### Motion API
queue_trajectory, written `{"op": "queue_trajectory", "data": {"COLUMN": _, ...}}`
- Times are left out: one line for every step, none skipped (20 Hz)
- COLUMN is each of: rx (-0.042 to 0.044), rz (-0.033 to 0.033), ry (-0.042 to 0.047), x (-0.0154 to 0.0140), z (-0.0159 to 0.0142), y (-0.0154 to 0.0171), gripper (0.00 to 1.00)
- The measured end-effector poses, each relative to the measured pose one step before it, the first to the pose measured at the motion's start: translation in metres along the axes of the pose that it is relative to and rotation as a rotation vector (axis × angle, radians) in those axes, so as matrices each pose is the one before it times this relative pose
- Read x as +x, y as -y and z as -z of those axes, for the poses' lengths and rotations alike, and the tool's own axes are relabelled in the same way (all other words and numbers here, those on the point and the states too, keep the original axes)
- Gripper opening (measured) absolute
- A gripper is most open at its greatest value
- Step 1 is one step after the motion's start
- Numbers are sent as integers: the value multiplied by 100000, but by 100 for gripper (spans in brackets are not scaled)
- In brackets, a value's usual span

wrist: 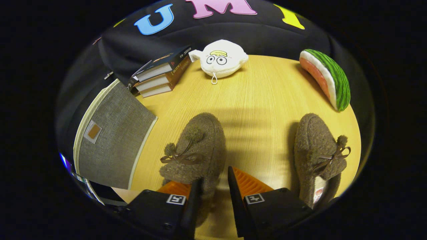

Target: Open the storage box then place both shoes into the box .Put the left shoe in first, then the right shoe, with the right side of both shoes facing outward in a uniform manner.

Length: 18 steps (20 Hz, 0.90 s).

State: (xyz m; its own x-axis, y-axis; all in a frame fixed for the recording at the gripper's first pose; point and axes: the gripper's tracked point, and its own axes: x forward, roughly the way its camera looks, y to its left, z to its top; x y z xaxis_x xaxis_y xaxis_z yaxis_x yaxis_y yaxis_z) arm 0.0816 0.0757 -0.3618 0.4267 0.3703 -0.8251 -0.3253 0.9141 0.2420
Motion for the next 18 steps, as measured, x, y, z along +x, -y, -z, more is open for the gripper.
{"op": "queue_trajectory", "data": {"rx": 1900, "rz": 847, "ry": -1347, "x": -9, "z": 197, "y": -215, "gripper": 44}}
{"op": "queue_trajectory", "data": {"rx": 2121, "rz": 1366, "ry": -82, "x": 27, "z": -138, "y": -3, "gripper": 36}}
{"op": "queue_trajectory", "data": {"rx": 3449, "rz": 2062, "ry": -238, "x": 59, "z": -107, "y": 79, "gripper": 29}}
{"op": "queue_trajectory", "data": {"rx": 4103, "rz": 1625, "ry": -454, "x": -13, "z": 6, "y": 35, "gripper": 17}}
{"op": "queue_trajectory", "data": {"rx": 4033, "rz": 1236, "ry": 124, "x": 1, "z": -107, "y": 131, "gripper": 15}}
{"op": "queue_trajectory", "data": {"rx": 3309, "rz": 973, "ry": -591, "x": -116, "z": 124, "y": 13, "gripper": 7}}
{"op": "queue_trajectory", "data": {"rx": 3013, "rz": 926, "ry": 254, "x": -192, "z": -108, "y": -48, "gripper": 8}}
{"op": "queue_trajectory", "data": {"rx": 1786, "rz": 620, "ry": -253, "x": -242, "z": 130, "y": -1, "gripper": 5}}
{"op": "queue_trajectory", "data": {"rx": 1326, "rz": 75, "ry": 1080, "x": -532, "z": -226, "y": -201, "gripper": 5}}
{"op": "queue_trajectory", "data": {"rx": 1313, "rz": -135, "ry": 1258, "x": -671, "z": -335, "y": -353, "gripper": 5}}
{"op": "queue_trajectory", "data": {"rx": 1812, "rz": -623, "ry": 1279, "x": -973, "z": -386, "y": -510, "gripper": 5}}
{"op": "queue_trajectory", "data": {"rx": 1827, "rz": -817, "ry": 1232, "x": -1088, "z": -434, "y": -640, "gripper": 5}}
{"op": "queue_trajectory", "data": {"rx": 1719, "rz": -857, "ry": 1704, "x": -1192, "z": -642, "y": -548, "gripper": 5}}
{"op": "queue_trajectory", "data": {"rx": 1470, "rz": -585, "ry": 1689, "x": -1198, "z": -749, "y": -697, "gripper": 5}}
{"op": "queue_trajectory", "data": {"rx": 1499, "rz": -661, "ry": 1832, "x": -1200, "z": -784, "y": -674, "gripper": 5}}
{"op": "queue_trajectory", "data": {"rx": 2404, "rz": -725, "ry": 1004, "x": -1251, "z": -747, "y": -710, "gripper": 5}}
{"op": "queue_trajectory", "data": {"rx": 2422, "rz": -1905, "ry": 651, "x": -1244, "z": -623, "y": -968, "gripper": 5}}
{"op": "queue_trajectory", "data": {"rx": 1615, "rz": -2253, "ry": 766, "x": -1060, "z": -651, "y": -1192, "gripper": 5}}
